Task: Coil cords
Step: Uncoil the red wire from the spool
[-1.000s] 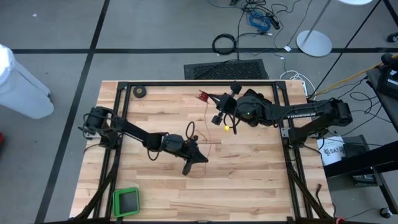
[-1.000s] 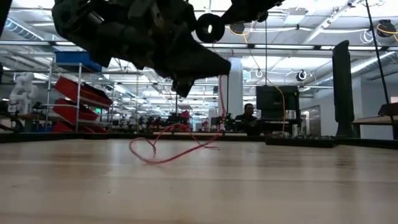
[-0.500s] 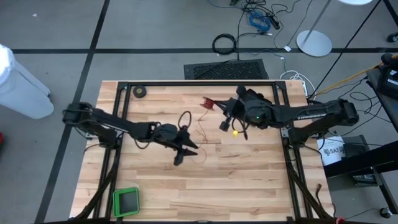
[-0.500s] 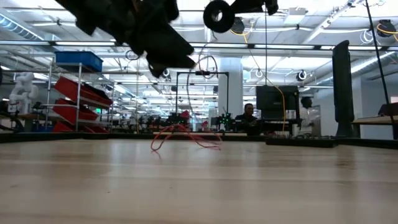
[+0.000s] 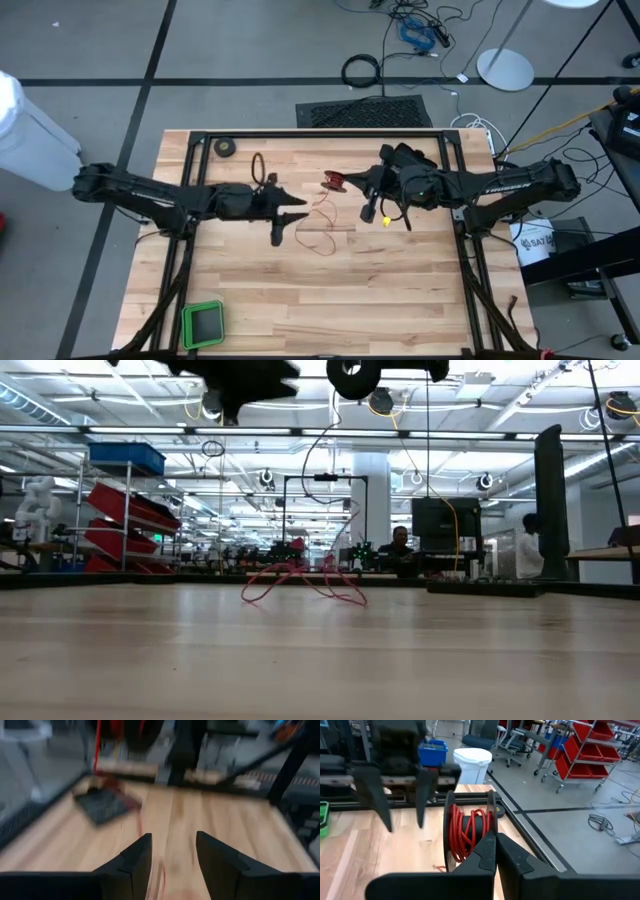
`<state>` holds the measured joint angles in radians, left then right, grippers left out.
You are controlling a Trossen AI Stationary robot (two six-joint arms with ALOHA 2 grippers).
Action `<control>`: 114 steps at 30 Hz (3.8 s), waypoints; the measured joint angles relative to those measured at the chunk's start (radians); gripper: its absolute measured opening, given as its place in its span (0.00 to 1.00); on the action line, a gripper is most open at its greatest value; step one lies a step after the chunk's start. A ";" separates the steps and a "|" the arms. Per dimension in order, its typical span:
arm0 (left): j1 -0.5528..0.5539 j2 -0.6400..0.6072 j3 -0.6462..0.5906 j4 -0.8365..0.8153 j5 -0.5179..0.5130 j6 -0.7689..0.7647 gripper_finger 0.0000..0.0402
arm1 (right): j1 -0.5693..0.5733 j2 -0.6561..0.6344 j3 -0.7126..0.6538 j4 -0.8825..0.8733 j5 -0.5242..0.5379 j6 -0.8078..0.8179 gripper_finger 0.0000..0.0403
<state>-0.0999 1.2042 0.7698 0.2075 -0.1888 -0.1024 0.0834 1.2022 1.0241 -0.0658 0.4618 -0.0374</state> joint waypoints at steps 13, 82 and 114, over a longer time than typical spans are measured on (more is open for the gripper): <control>0.030 0.204 -0.001 0.181 0.075 0.083 0.46 | 0.011 0.000 0.000 -0.020 -0.023 0.026 0.00; -0.003 0.310 -0.001 0.321 -0.235 0.137 0.18 | 0.010 0.000 0.000 -0.021 -0.023 0.007 0.00; -0.048 0.023 -0.001 0.207 -0.143 0.136 0.01 | 0.009 0.000 0.000 -0.113 -0.010 0.053 0.00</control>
<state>-0.1481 1.2269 0.7689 0.4146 -0.3315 0.0336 0.0921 1.2026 1.0241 -0.1786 0.4517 0.0154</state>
